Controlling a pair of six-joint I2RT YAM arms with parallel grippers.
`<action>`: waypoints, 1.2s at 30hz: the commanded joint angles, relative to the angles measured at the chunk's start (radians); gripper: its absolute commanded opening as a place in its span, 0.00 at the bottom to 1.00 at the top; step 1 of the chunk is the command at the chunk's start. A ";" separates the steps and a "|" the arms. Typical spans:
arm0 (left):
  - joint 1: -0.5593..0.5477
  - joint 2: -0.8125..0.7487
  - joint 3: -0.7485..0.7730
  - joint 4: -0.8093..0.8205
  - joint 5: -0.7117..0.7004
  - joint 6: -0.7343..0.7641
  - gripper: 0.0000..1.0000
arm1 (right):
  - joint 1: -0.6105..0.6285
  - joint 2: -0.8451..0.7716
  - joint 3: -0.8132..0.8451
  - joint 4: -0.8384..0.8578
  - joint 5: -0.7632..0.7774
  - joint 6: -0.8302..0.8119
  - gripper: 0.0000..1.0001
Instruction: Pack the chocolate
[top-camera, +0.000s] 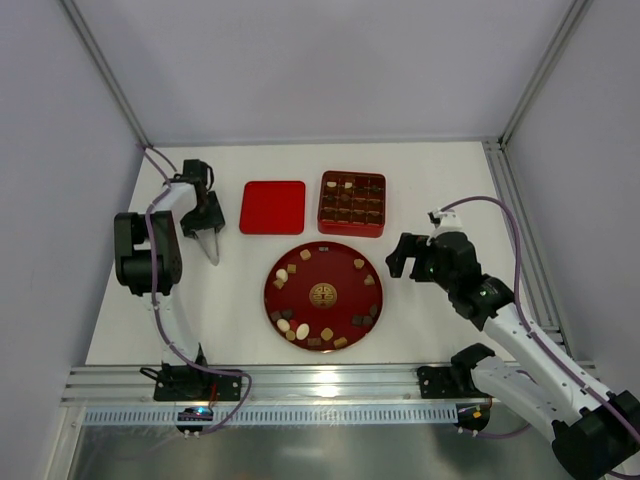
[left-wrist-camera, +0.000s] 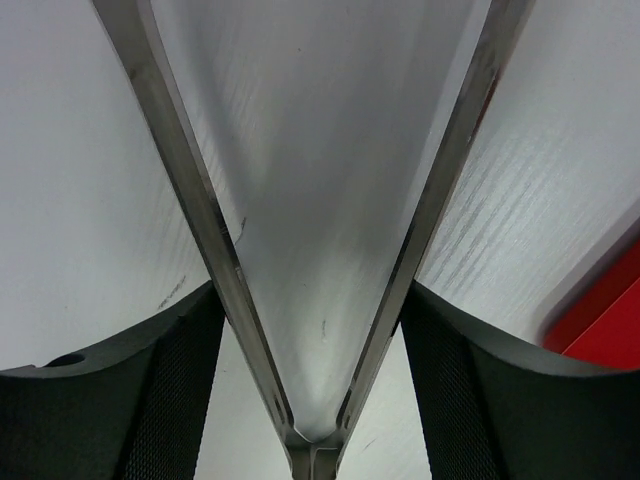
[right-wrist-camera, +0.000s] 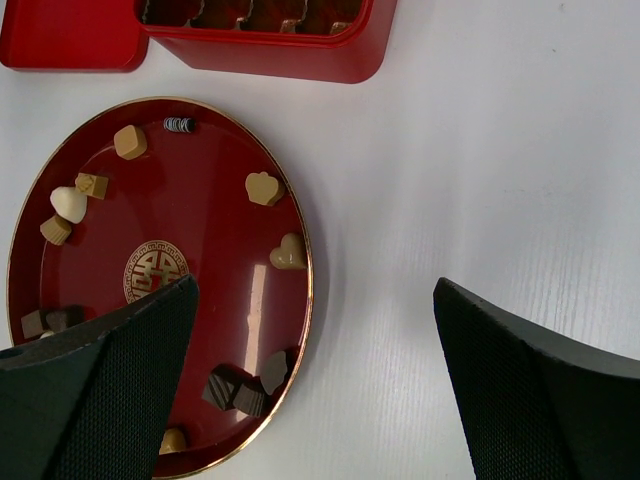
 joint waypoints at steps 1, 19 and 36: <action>0.003 -0.009 -0.016 -0.024 -0.036 -0.009 0.70 | -0.004 -0.006 -0.004 0.050 -0.010 0.006 1.00; 0.002 -0.198 0.159 -0.179 -0.086 0.017 0.88 | -0.004 0.044 0.050 0.042 0.016 0.010 1.00; -0.084 0.000 0.283 0.049 0.319 0.071 0.60 | -0.001 0.516 0.456 0.251 -0.210 0.092 1.00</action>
